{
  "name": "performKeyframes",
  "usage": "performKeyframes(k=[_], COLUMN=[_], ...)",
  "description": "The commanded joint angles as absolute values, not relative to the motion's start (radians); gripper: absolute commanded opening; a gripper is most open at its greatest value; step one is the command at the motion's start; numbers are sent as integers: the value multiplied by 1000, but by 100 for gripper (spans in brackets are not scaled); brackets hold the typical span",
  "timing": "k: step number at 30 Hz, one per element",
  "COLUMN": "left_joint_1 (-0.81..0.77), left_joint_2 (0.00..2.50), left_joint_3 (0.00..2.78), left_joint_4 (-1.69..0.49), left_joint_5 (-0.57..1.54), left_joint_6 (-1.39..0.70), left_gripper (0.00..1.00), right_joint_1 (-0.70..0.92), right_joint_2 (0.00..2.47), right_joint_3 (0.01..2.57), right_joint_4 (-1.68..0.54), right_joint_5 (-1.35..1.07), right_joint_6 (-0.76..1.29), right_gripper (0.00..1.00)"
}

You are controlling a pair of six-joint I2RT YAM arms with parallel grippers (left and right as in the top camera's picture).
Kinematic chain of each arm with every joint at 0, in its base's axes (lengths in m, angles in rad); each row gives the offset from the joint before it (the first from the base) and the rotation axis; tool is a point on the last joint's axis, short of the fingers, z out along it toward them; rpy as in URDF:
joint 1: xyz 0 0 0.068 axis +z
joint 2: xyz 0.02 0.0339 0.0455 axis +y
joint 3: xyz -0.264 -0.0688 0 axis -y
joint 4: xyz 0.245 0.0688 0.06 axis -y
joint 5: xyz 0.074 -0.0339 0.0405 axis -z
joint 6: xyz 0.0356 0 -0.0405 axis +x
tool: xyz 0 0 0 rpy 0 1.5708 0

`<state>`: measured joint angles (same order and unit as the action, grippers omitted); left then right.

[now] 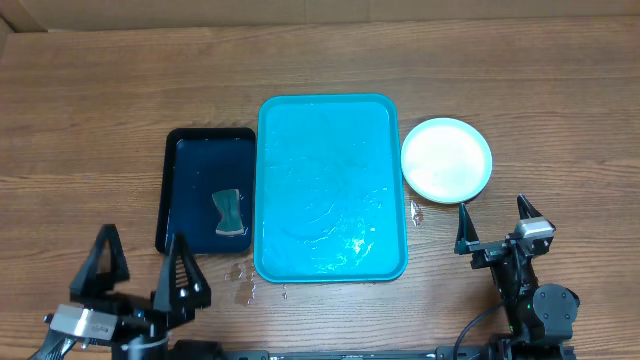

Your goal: Clean dirty plates on tray and stack at the side

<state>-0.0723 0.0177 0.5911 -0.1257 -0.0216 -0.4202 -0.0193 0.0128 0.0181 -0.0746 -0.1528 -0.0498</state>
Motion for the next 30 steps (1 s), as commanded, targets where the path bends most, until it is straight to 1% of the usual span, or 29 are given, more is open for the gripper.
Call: performKeyframes(k=[1, 6, 10, 18, 23, 27, 30], left_joint_1=[-64, -61, -42, 7, 9, 8, 7], left_joint_2=[4, 4, 4, 4, 4, 4, 4], left_joint_3=[488, 318, 215, 72, 3, 4, 5], left_joint_4=[37, 326, 411, 408, 385, 187, 43], left_joint_5=[-60, -62, -59, -59, -60, -73, -90], left_joint_6=[-419, -419, -420, -419, -395, -375, -311], left_gripper=[100, 100, 100, 100, 100, 100, 100], right_joint_1=[-21, -21, -21, -21, -21, -21, -21], right_joint_2=[3, 3, 3, 3, 3, 3, 3], right_joint_3=[8, 8, 8, 8, 8, 8, 8], right_joint_4=[-70, -70, -70, -70, -70, -70, -70], right_joint_5=[-154, -154, -154, -154, -154, -154, -154], right_joint_6=[-53, -53, -53, -53, -53, -53, -53], right_gripper=[100, 100, 100, 100, 100, 100, 100])
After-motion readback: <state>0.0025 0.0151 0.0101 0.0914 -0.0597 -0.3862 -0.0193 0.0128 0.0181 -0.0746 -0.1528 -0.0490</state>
